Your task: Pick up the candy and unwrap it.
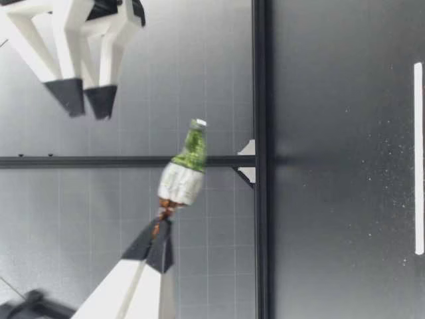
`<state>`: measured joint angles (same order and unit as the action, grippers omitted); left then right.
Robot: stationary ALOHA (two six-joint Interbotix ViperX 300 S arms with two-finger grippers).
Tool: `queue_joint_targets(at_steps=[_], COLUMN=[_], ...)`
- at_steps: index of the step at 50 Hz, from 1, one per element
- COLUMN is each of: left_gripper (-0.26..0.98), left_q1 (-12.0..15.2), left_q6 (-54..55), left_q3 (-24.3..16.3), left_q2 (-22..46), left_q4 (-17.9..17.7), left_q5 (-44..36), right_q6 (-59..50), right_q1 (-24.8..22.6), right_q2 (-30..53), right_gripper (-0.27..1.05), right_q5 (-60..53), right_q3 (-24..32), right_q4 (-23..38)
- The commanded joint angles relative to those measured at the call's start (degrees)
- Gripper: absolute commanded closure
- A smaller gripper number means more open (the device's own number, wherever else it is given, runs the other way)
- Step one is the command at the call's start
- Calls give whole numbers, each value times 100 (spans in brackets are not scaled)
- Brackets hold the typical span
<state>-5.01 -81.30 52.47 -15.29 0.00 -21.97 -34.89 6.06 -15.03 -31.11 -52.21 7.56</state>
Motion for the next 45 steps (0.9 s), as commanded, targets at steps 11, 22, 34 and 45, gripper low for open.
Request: queue_joint_targets(at_steps=[11,22,34,45], left_gripper=[91,91,91,91], left_q1=[-18,-9,0,-9], left_q6=[-958,-1951,-2812,-2848], left_q3=[44,167,220,272], left_q2=[35,352,466,413], left_q4=[-475,-457,-448,-448], left_q5=[-1626,-2118,-2171,-2241], right_q6=[-1529,-1854,-1969,-2250], right_q1=[44,44,44,44], right_q2=[694,1116,1204,1274], right_gripper=[25,25,25,25], right_q5=[-1160,-1564,-1731,-1846], right_q3=[246,580,642,536], right_q4=[905,1081,1081,1081])
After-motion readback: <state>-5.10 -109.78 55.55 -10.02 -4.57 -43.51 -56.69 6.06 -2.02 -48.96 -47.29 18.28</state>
